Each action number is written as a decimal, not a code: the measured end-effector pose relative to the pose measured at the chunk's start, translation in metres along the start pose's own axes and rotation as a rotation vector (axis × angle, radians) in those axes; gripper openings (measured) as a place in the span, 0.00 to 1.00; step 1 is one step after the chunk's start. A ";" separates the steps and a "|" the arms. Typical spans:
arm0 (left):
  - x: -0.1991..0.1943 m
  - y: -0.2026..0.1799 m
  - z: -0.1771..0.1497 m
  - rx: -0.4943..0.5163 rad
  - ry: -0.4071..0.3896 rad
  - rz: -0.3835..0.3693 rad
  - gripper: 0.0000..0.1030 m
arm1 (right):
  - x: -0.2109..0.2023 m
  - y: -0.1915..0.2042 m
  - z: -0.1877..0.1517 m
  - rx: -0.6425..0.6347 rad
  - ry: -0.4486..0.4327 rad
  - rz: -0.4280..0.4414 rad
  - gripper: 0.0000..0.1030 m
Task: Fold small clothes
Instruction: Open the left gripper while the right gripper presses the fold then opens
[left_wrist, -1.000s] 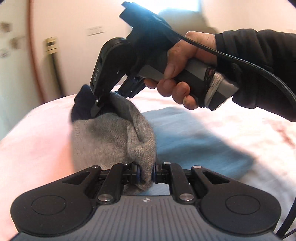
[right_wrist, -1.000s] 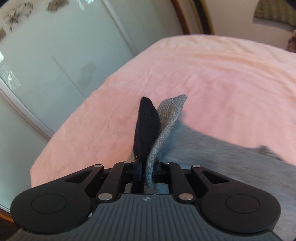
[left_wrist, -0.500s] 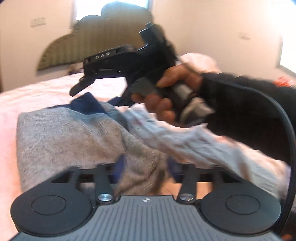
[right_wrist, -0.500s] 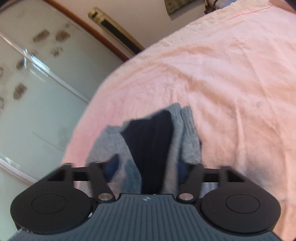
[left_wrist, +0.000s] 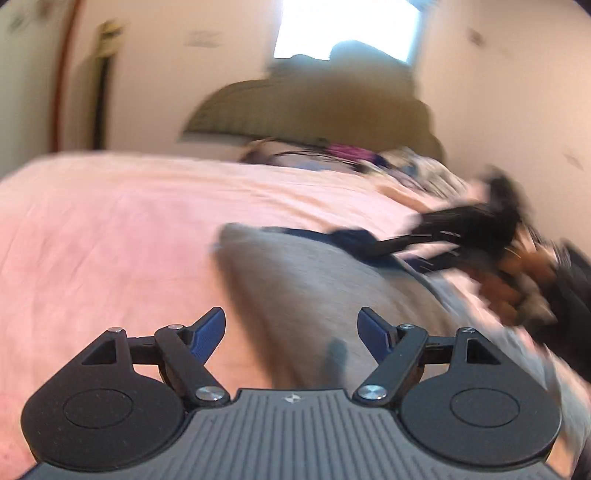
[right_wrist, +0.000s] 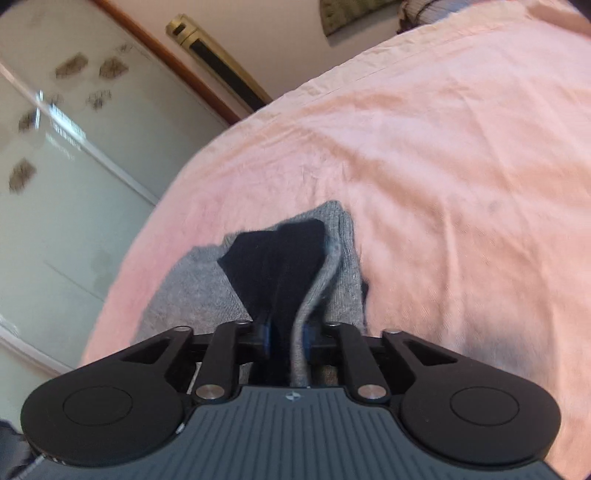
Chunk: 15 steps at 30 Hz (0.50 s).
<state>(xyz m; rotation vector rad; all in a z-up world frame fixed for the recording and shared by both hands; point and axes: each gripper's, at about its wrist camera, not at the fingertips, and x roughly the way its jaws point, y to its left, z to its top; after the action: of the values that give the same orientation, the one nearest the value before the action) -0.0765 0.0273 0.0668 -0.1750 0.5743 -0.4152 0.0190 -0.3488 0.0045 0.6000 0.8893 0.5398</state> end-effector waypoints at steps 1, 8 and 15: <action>0.006 0.009 0.005 -0.066 0.019 -0.014 0.76 | -0.012 0.003 -0.003 0.006 -0.031 0.007 0.62; 0.036 -0.019 0.016 0.016 -0.001 -0.146 0.76 | -0.052 0.060 -0.038 -0.115 -0.123 0.140 0.75; 0.052 -0.060 -0.028 0.388 0.068 -0.088 0.77 | -0.004 0.023 -0.046 0.054 -0.018 0.100 0.59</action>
<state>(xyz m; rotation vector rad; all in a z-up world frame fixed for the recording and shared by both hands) -0.0726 -0.0507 0.0352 0.1866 0.5440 -0.6112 -0.0258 -0.3236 -0.0005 0.7008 0.8618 0.6012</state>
